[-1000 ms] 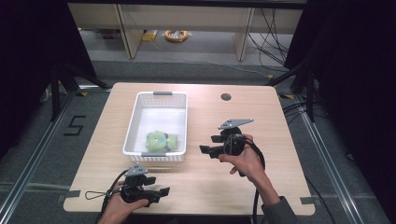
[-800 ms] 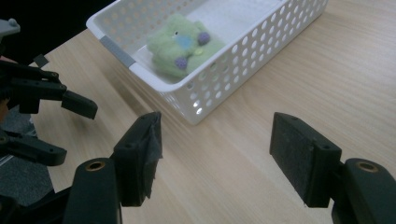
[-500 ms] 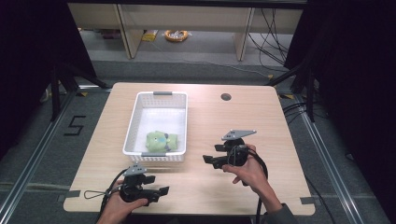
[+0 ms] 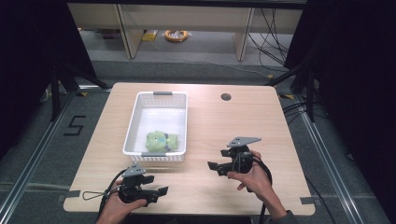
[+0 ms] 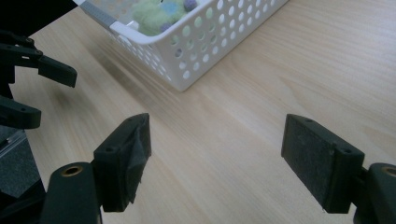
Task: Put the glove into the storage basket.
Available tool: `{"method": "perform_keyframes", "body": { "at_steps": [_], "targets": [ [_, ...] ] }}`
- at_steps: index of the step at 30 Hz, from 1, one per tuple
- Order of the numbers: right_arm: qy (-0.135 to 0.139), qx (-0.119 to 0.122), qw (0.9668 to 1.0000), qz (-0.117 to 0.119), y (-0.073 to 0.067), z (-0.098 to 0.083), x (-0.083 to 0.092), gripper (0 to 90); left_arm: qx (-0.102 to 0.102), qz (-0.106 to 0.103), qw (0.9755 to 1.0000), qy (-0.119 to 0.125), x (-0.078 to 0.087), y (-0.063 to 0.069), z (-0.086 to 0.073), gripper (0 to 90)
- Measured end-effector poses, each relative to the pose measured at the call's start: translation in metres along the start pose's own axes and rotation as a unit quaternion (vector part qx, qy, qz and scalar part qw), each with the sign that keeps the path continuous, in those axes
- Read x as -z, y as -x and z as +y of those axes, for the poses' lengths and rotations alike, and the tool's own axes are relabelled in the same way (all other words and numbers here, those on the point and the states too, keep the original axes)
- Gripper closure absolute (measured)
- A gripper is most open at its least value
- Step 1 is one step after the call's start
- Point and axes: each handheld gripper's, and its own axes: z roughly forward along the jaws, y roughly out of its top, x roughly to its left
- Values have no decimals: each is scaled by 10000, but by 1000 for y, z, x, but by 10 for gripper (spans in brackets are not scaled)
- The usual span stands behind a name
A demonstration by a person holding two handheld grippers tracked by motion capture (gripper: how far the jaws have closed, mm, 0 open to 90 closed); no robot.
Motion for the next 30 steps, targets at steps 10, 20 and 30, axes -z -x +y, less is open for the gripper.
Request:
{"method": "perform_keyframes", "body": {
  "at_steps": [10, 20, 30],
  "targets": [
    [-96, -2, 10000, 7, 0, -15, 3, 220, -38, -26, 10000, -28, -1, 1, -1, 231],
    [-119, -54, 9999, -76, 0, -32, 8, 212, -95, -43, 9999, -74, -1, 2, -2, 231],
    [-85, -197, 9997, -76, 1, -50, 12, 166, -93, -66, 9999, -106, -3, 2, -4, 231]
  ]
}}
